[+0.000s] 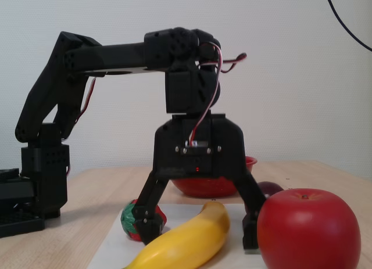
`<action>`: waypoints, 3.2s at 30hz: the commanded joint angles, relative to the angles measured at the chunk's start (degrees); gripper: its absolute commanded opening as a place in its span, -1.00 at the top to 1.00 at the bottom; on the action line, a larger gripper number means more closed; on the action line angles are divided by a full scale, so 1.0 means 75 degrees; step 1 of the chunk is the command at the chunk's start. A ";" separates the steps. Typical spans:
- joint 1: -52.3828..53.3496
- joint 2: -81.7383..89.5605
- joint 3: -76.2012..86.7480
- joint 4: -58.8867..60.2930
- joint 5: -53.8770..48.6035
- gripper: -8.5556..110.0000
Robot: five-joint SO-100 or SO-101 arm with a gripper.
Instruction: Grasp the banana and put it in the red bowl.
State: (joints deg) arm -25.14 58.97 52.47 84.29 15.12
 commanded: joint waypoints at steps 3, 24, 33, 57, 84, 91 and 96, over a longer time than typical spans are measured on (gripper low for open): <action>0.0117 0.0387 -0.0750 -0.0012 -0.0211 -0.14; 0.0105 0.0387 -0.1348 0.0809 -0.0445 0.62; 0.0035 0.0539 -0.2039 0.2027 -0.0492 0.85; 0.0117 0.2508 -0.1898 0.3316 -0.0375 0.85; 0.1652 0.6012 0.0809 0.3188 -0.0609 0.85; 0.2578 0.6516 0.0937 0.2953 -0.0973 0.85; 0.3410 0.6785 0.1148 0.2227 -0.1324 0.85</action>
State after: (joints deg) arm -0.88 100.11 63.11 103.18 6.15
